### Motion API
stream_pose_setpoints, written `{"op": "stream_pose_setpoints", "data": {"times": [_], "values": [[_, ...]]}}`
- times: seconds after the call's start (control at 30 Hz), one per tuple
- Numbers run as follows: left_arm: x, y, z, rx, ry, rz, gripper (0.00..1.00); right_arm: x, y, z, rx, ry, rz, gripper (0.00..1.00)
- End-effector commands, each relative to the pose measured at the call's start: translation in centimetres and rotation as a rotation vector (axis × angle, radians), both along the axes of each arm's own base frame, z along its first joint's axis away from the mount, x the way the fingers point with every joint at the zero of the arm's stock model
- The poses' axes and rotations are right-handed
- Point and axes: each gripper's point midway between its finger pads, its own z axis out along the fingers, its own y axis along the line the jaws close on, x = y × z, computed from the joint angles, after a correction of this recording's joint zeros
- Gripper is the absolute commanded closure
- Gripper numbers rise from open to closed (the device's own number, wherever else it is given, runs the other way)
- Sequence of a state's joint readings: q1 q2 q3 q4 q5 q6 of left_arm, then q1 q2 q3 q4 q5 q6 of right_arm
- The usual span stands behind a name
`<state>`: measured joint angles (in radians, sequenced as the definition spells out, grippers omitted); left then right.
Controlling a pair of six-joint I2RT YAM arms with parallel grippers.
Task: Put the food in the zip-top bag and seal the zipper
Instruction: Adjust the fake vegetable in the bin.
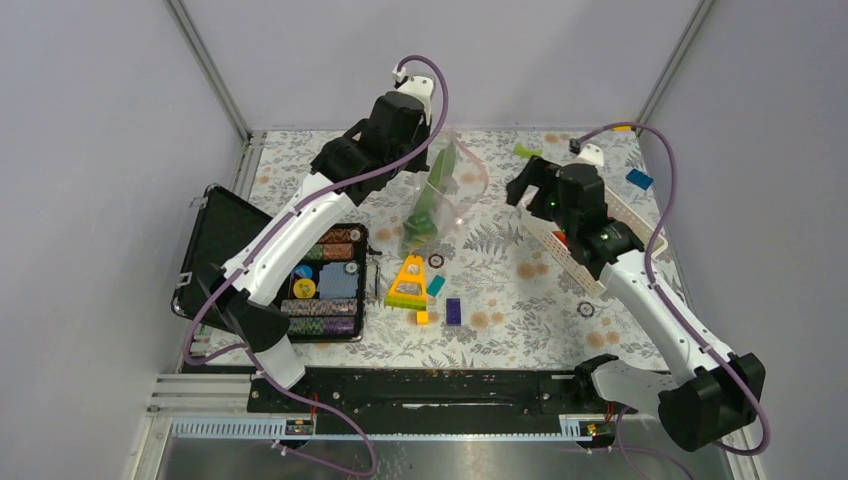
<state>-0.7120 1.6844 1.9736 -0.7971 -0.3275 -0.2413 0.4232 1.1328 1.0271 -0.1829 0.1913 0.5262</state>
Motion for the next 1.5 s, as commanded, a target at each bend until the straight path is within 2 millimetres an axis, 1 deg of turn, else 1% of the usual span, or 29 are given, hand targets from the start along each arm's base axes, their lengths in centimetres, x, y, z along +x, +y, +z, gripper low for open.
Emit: {"op": "stream_pose_setpoints", "data": {"times": [0.0, 0.03, 0.1, 0.2, 0.3, 0.37, 0.43, 0.63, 0.83, 0.97, 1.07, 1.1, 1.13, 1.17, 1.2, 1.23, 1.27, 1.4, 1.47], "values": [[0.8, -0.9, 0.1, -0.059, -0.014, -0.026, 1.0, 0.0, -5.9, -4.3, -0.048, 0.137, -0.147, 0.0], [0.8, -1.0, 0.0, -0.062, -0.011, -0.032, 1.0, 0.1, -7.5, -5.1, -0.076, 0.156, -0.191, 0.0], [0.7, -1.3, -0.1, -0.066, -0.007, -0.045, 1.0, 0.1, -9.9, -6.7, -0.103, 0.215, -0.254, 0.0], [0.6, -1.4, -0.1, -0.067, -0.007, -0.059, 1.0, -0.1, -12.2, -9.4, -0.084, 0.315, -0.316, 0.0], [0.6, -1.4, -0.1, -0.068, -0.009, -0.066, 1.0, -0.4, -14.2, -12.1, -0.104, 0.424, -0.384, 0.0], [0.6, -1.2, -0.1, -0.067, -0.011, -0.065, 1.0, -0.4, -15.0, -13.5, -0.106, 0.474, -0.417, 0.0], [0.6, -1.1, 0.0, -0.07, -0.013, -0.065, 1.0, 0.1, -14.9, -14.9, -0.087, 0.522, -0.419, 0.0], [0.7, -1.3, -0.2, -0.082, -0.007, -0.081, 1.0, 1.6, -14.1, -17.8, -0.024, 0.624, -0.447, 0.0], [0.6, -1.4, -0.2, -0.086, -0.002, -0.09, 1.0, 1.9, -14.1, -20.3, -0.012, 0.701, -0.489, 0.0], [0.7, -1.4, -0.3, -0.088, -0.001, -0.088, 1.0, 1.8, -14.6, -21.5, -0.029, 0.745, -0.529, 0.0], [0.8, -1.5, -0.4, -0.09, 0.002, -0.09, 1.0, 2.1, -14.6, -22.2, -0.031, 0.764, -0.538, 0.0], [0.8, -1.6, -0.3, -0.091, 0.001, -0.092, 1.0, 2.3, -14.7, -22.4, -0.032, 0.769, -0.54, 0.06], [0.8, -1.6, -0.4, -0.092, 0.003, -0.093, 1.0, 2.4, -14.7, -22.5, -0.036, 0.773, -0.544, 0.1], [0.8, -1.6, -0.5, -0.092, 0.005, -0.093, 1.0, 2.5, -14.8, -22.5, -0.042, 0.779, -0.546, 0.11], [0.8, -1.6, -0.4, -0.093, 0.003, -0.092, 1.0, 2.7, -14.9, -22.4, -0.049, 0.782, -0.549, 0.08], [0.8, -1.6, -0.3, -0.094, 0.002, -0.091, 1.0, 2.7, -15.1, -22.3, -0.058, 0.787, -0.556, 0.02], [0.8, -1.6, -0.4, -0.093, 0.005, -0.091, 1.0, 2.8, -15.3, -22.1, -0.069, 0.786, -0.565, 0.01], [0.8, -1.6, -0.4, -0.095, 0.005, -0.093, 1.0, 2.2, -15.7, -22.4, -0.12, 0.825, -0.548, 0.0], [0.8, -1.7, -0.5, -0.092, 0.005, -0.095, 1.0, 2.1, -15.5, -22.6, -0.157, 0.832, -0.476, 0.0]]}}
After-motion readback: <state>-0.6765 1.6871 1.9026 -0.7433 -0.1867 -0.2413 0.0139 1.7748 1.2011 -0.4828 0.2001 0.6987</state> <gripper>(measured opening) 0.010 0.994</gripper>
